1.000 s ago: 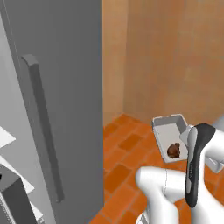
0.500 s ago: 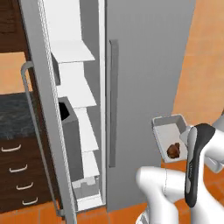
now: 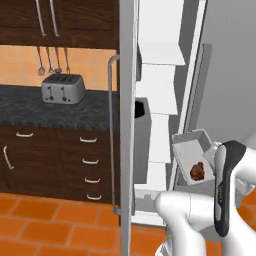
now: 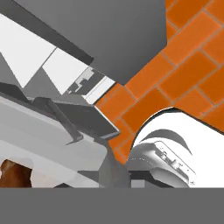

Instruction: Take the meat container that has the chicken drumstick and place it on the second highest rack of the freezer. Then take the vegetable container that has the broccoli and mushroom and place it on the highest rack of the freezer.

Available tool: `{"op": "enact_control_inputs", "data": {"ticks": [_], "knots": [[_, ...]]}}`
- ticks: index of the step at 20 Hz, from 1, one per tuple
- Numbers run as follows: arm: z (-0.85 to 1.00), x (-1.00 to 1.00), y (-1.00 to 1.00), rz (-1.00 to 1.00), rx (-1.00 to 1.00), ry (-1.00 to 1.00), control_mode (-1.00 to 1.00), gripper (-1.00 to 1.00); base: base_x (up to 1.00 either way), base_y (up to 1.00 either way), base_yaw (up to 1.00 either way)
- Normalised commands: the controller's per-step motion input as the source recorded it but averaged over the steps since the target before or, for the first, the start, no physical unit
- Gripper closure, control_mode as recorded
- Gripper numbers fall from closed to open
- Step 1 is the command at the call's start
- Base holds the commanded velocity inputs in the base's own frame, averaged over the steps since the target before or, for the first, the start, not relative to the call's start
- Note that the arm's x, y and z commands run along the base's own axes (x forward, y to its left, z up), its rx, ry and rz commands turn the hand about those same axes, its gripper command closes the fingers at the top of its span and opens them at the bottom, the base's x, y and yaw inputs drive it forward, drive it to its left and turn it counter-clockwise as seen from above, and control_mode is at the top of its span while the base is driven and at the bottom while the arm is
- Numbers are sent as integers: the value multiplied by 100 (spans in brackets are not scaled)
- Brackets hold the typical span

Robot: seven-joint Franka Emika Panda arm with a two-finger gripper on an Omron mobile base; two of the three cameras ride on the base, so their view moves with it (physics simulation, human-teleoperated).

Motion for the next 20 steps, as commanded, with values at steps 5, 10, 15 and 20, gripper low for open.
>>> {"op": "enact_control_inputs", "data": {"ticks": [5, 10, 15, 20], "knots": [[0, 0, 0, 0, 0, 0, 100, 100, 69, 17, -3], [0, 0, 0, 0, 0, 0, 100, 100, 5, -61, 5], [0, 0, 0, 0, 0, 0, 100, 100, -6, -39, 4], [0, 0, 0, 0, 0, 0, 100, 100, 33, 39, -1]]}}
